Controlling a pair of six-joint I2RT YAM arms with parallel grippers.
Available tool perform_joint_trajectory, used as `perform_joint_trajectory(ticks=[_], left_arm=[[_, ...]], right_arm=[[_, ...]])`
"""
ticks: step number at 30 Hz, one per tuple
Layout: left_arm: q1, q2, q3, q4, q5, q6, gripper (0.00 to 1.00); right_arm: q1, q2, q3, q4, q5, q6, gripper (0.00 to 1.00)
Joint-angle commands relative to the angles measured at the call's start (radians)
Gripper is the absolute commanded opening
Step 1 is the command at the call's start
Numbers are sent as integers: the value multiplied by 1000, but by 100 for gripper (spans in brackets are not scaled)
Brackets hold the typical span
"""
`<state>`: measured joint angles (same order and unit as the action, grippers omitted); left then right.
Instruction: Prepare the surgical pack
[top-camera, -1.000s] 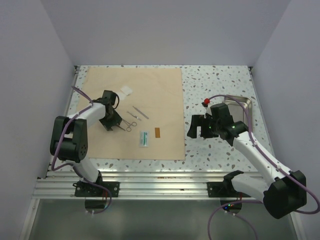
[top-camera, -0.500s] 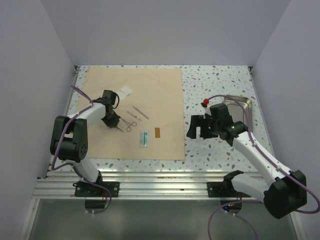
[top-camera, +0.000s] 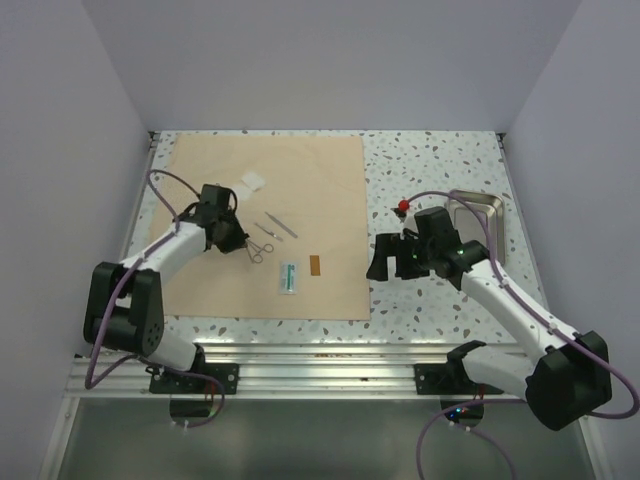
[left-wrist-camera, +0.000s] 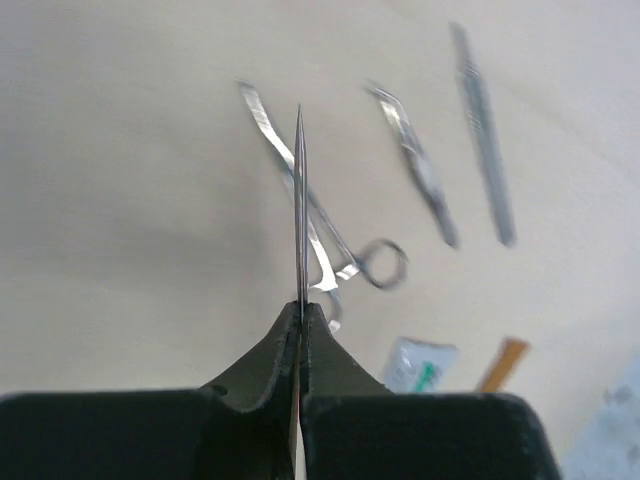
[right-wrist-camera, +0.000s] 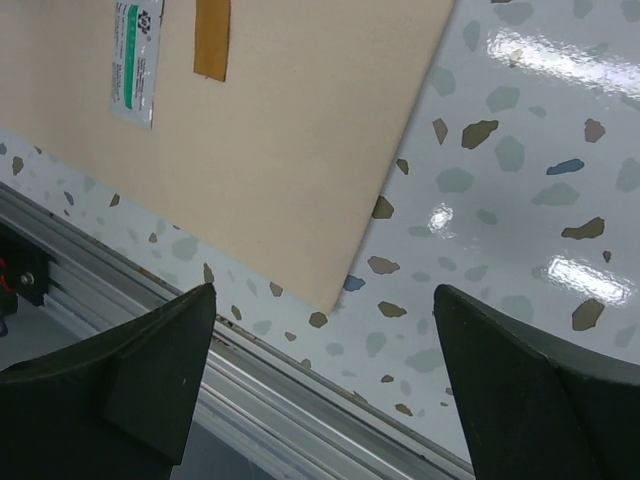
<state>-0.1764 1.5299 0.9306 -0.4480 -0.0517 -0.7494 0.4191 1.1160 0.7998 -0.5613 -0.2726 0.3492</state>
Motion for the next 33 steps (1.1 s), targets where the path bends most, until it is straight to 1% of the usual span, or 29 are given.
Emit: perform_joint_trajectory(ticks=[1, 3, 4, 6, 7, 9, 10, 13, 16, 17, 20, 25, 33], left_arm=[[-125, -112, -108, 321, 392, 151, 0], [-199, -137, -131, 380, 469, 169, 0], [-272, -142, -144, 399, 510, 173, 0], [-337, -148, -150, 431, 529, 168, 0], [-395, -151, -148, 431, 527, 163, 0], [-446, -157, -148, 431, 510, 141, 0], [-484, -163, -162, 496, 513, 128, 0], [-537, -172, -193, 549, 516, 76, 0], [-572, -169, -213, 627, 521, 44, 0], [-580, -165, -216, 640, 526, 32, 0], [-606, -143, -210, 664, 533, 19, 0], [-621, -120, -213, 706, 555, 8, 0], [-621, -93, -181, 681, 564, 36, 0]], right_arm=[[3, 37, 12, 47, -149, -15, 94], [4, 54, 13, 76, -203, 2, 93], [3, 57, 13, 90, -223, 28, 93], [3, 48, 3, 155, -266, 60, 93], [6, 41, 1, 175, -264, 94, 92], [4, 27, -2, 210, -243, 123, 90], [6, 15, -1, 216, -219, 146, 89], [6, 5, -2, 235, -188, 191, 82], [12, 5, -36, 276, -185, 241, 75], [14, 4, -43, 299, -182, 255, 75], [27, -4, -76, 343, -159, 298, 69], [44, 4, -102, 371, -131, 344, 62], [70, 10, -111, 382, -93, 367, 60]])
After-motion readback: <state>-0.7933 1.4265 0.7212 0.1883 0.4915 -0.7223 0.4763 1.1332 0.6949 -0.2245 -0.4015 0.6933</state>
